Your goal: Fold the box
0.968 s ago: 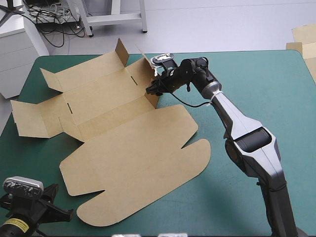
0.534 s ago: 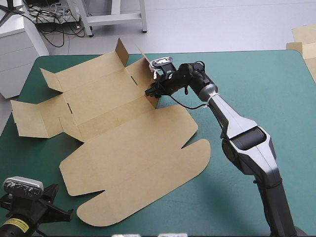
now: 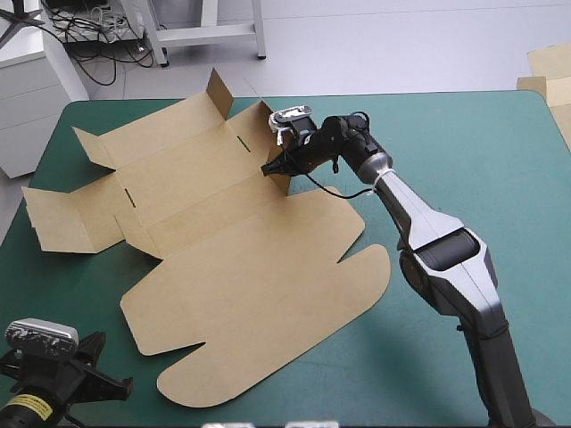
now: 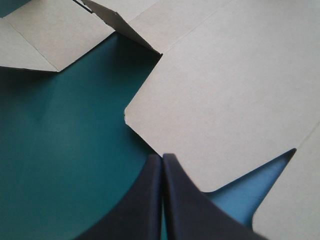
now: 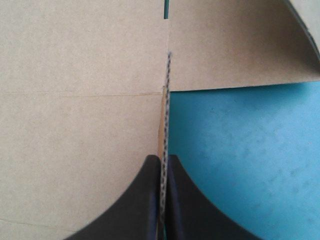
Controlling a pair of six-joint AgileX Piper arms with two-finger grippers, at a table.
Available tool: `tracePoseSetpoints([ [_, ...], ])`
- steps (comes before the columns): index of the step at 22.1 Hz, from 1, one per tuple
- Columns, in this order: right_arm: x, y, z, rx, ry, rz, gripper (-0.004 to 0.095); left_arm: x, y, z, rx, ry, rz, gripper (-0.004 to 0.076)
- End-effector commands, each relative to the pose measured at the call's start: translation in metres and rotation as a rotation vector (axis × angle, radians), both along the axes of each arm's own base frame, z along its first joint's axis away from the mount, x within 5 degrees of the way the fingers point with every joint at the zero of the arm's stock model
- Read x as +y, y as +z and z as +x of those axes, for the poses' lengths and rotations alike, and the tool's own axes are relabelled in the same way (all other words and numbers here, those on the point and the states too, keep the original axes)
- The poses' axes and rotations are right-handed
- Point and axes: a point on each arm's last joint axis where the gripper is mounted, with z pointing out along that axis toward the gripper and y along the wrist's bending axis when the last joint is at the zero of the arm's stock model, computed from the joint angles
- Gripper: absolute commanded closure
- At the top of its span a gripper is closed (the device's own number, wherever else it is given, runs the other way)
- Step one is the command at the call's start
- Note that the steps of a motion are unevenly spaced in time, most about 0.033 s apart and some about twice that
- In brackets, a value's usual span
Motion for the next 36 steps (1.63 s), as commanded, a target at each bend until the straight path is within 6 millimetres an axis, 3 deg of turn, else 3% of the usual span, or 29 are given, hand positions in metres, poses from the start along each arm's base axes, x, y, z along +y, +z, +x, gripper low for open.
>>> tracePoseSetpoints([
  [1, -0.005, 0.046, -0.01, -0.1, 0.041, 0.02, 0.0928, -0.001, 0.011, 0.004, -0.066, 0.002, -0.018, 0.0734],
  [7, -0.007, 0.039, -0.019, -0.115, 0.252, -0.116, 0.0928, -0.001, 0.011, 0.004, -0.066, 0.002, -0.018, 0.0734],
  [10, -0.007, 0.036, -0.027, -0.179, 0.495, -0.205, 0.0928, -0.001, 0.011, 0.004, -0.066, 0.002, -0.018, 0.0734],
  [18, 0.001, 0.04, -0.041, -0.28, 0.805, -0.155, 0.0928, -0.001, 0.011, 0.004, -0.066, 0.002, -0.018, 0.0734],
  [26, -0.003, 0.04, -0.039, -0.322, 0.862, -0.179, 0.0928, -0.001, 0.011, 0.004, -0.066, 0.002, -0.018, 0.0734],
  [32, -0.027, 0.04, -0.025, -0.334, 0.828, -0.196, 0.0928, -0.001, 0.011, 0.004, -0.066, 0.002, -0.018, 0.0734],
  [36, -0.032, 0.04, -0.022, -0.328, 0.81, -0.192, 0.0928, -0.001, 0.011, 0.004, -0.066, 0.002, -0.018, 0.0734],
])
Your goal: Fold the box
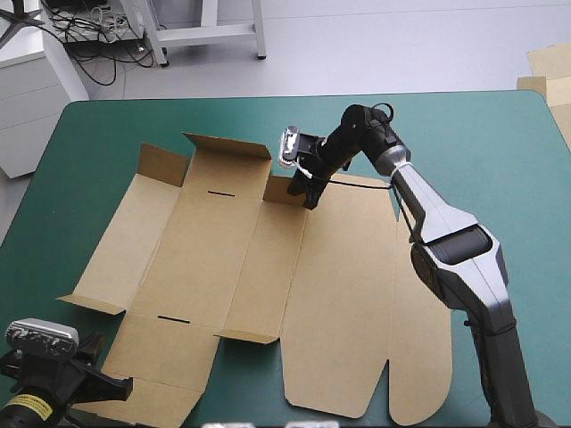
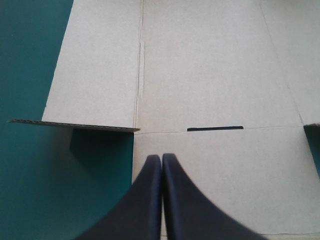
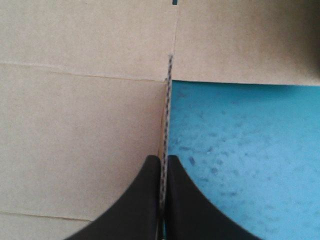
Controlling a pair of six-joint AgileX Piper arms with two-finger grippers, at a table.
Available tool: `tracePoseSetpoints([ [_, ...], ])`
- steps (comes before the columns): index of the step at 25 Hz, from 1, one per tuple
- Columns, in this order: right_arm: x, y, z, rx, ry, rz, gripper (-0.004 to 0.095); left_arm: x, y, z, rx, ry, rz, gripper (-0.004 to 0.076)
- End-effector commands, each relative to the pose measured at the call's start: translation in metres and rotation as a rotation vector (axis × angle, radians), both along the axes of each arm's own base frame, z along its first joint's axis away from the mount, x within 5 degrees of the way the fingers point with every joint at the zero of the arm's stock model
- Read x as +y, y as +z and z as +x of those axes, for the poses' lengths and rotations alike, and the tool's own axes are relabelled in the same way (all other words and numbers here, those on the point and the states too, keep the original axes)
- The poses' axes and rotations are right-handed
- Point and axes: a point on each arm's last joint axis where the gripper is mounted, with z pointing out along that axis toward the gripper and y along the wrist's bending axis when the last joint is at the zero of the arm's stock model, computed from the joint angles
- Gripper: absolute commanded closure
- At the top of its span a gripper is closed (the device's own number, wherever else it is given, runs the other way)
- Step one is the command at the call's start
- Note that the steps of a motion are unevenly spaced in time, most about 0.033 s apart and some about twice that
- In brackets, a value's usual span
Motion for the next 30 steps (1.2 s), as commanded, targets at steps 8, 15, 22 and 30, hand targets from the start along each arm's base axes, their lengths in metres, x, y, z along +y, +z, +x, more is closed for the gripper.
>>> tracePoseSetpoints([
  [8, 0.008, 0.045, -0.017, -0.041, 0.032, 0.097, 0.0928, -0.001, 0.012, 0.004, -0.067, 0.002, -0.019, 0.0734],
  [15, 0.034, 0.044, -0.033, -0.023, 0.072, 0.095, 0.0928, -0.001, 0.012, 0.004, -0.067, 0.002, -0.019, 0.0734],
  [22, 0.03, 0.041, -0.031, 0.04, -0.054, 0.045, 0.0924, -0.001, 0.012, 0.004, -0.067, 0.002, -0.019, 0.0734],
  [30, 0.03, 0.04, -0.03, 0.073, -0.104, 0.044, 0.0582, -0.001, 0.012, 0.004, -0.067, 0.002, -0.019, 0.0734],
])
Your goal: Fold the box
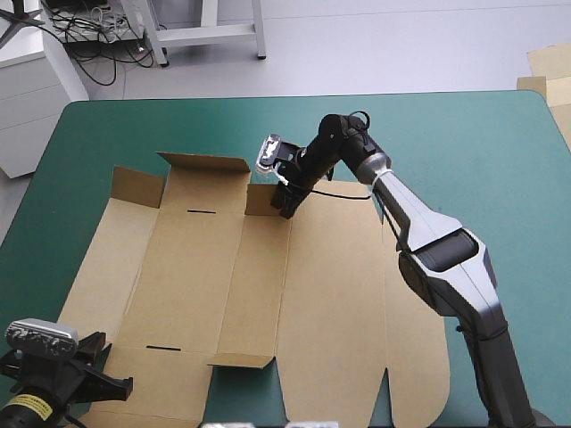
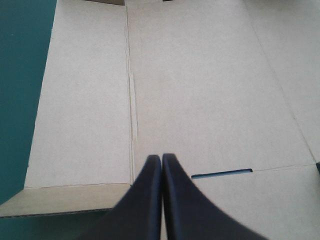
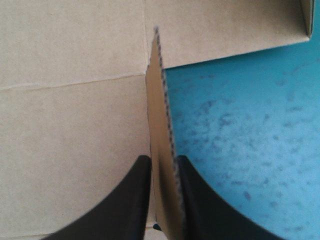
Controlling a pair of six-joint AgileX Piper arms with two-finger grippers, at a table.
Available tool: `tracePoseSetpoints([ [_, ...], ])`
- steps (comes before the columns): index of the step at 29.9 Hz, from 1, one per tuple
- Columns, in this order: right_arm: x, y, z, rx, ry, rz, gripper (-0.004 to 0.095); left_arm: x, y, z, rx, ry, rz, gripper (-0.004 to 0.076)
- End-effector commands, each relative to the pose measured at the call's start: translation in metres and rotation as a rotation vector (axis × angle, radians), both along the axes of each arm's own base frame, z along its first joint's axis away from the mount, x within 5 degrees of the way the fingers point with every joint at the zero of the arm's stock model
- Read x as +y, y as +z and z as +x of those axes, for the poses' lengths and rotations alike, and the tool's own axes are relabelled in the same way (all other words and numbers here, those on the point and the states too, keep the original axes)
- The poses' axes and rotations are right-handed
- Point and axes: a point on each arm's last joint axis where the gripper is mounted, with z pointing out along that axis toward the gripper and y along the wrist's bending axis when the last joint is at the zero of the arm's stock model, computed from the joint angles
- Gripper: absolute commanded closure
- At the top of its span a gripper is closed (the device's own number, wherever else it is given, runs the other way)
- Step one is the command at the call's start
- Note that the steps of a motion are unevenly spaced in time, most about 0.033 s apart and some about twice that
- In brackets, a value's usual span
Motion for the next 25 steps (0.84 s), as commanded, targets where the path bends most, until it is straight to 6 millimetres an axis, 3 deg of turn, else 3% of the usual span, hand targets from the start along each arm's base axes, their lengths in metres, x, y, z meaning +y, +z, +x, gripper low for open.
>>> tracePoseSetpoints([
  [1, -0.004, 0.043, -0.011, -0.041, -0.008, 0.06, 0.0523, -0.001, 0.012, 0.004, -0.068, 0.002, -0.019, 0.0734],
  [3, -0.005, 0.048, -0.011, -0.043, -0.012, 0.072, 0.0423, -0.001, 0.012, 0.004, -0.068, 0.002, -0.019, 0.0734],
  [7, -0.022, 0.073, -0.012, -0.085, -0.041, 0.101, 0.04, -0.001, 0.012, 0.004, -0.068, 0.002, -0.019, 0.0734],
  [10, -0.048, 0.102, -0.012, -0.139, -0.095, 0.124, 0.04, -0.001, 0.012, 0.004, -0.068, 0.002, -0.019, 0.0734],
  [14, -0.097, 0.146, -0.014, -0.196, -0.245, 0.153, 0.0404, -0.001, 0.012, 0.004, -0.068, 0.002, -0.019, 0.0734],
  [19, -0.17, 0.186, -0.023, -0.266, -0.554, 0.076, 0.0577, -0.001, 0.012, 0.004, -0.068, 0.002, -0.019, 0.0734],
  [20, -0.189, 0.195, -0.029, -0.289, -0.634, 0.048, 0.0643, -0.001, 0.012, 0.004, -0.068, 0.002, -0.019, 0.0734],
  [25, -0.243, 0.219, -0.069, -0.311, -0.815, 0.035, 0.0889, -0.001, 0.012, 0.004, -0.068, 0.002, -0.019, 0.0734],
])
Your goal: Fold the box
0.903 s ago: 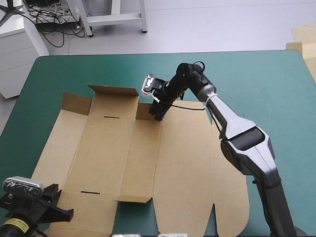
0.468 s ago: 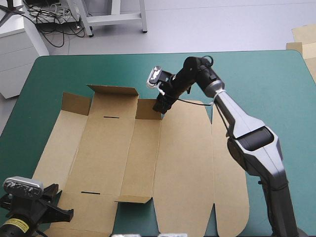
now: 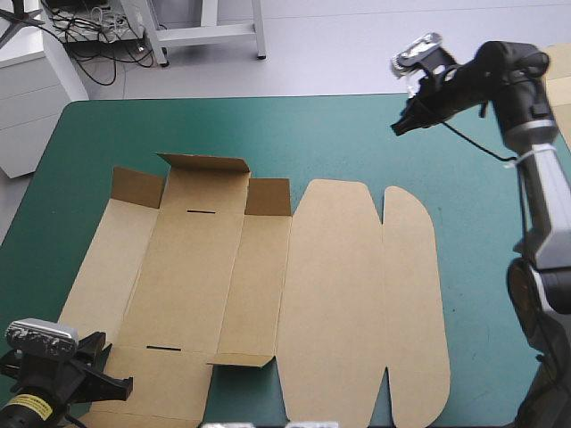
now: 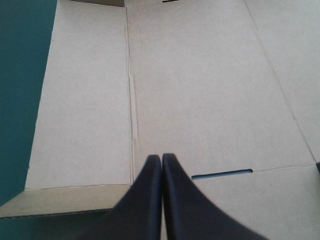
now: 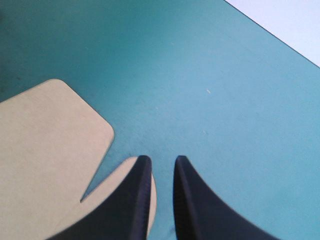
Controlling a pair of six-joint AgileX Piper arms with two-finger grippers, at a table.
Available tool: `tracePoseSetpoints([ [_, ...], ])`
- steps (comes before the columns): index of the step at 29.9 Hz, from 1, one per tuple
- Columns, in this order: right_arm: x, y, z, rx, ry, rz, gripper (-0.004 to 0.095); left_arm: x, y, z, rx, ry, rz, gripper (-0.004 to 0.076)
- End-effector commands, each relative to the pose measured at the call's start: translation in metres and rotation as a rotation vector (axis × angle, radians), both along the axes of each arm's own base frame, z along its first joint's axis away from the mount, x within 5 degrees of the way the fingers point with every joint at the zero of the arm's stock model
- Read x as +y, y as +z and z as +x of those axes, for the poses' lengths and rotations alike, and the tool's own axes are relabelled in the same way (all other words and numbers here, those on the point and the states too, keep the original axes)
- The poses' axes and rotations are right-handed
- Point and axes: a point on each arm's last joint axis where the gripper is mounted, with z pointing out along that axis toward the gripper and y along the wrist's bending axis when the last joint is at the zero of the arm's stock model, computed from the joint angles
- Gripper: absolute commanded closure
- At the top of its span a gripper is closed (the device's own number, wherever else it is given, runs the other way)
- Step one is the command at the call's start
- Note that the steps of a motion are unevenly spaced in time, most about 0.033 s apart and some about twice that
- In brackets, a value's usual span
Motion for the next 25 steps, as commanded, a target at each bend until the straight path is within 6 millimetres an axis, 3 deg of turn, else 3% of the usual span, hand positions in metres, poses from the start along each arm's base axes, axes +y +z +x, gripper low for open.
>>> tracePoseSetpoints([
  [1, -0.034, 0.041, -0.048, -0.083, -0.106, 0.022, 0.0917, -0.001, 0.012, 0.004, -0.067, 0.002, -0.019, 0.0734],
  [7, -0.064, 0.04, -0.118, -0.043, -0.278, 0.026, 0.0927, -0.001, 0.012, 0.004, -0.067, 0.002, -0.019, 0.0734],
  [11, -0.068, 0.025, -0.171, -0.02, -0.384, -0.007, 0.0926, -0.001, 0.012, 0.004, -0.065, 0.009, -0.029, 0.0734],
  [16, -0.066, -0.003, -0.224, 0.024, -0.471, 0.036, 0.0926, -0.002, 0.01, 0.009, -0.025, 0.044, -0.075, 0.0734],
  [21, -0.062, -0.034, -0.272, 0.055, -0.489, 0.05, 0.0927, -0.005, 0.01, 0.027, 0.072, 0.048, -0.054, 0.0734],
  [25, -0.06, -0.057, -0.292, 0.08, -0.49, 0.046, 0.0926, -0.011, 0.023, 0.054, 0.12, 0.027, -0.013, 0.0734],
])
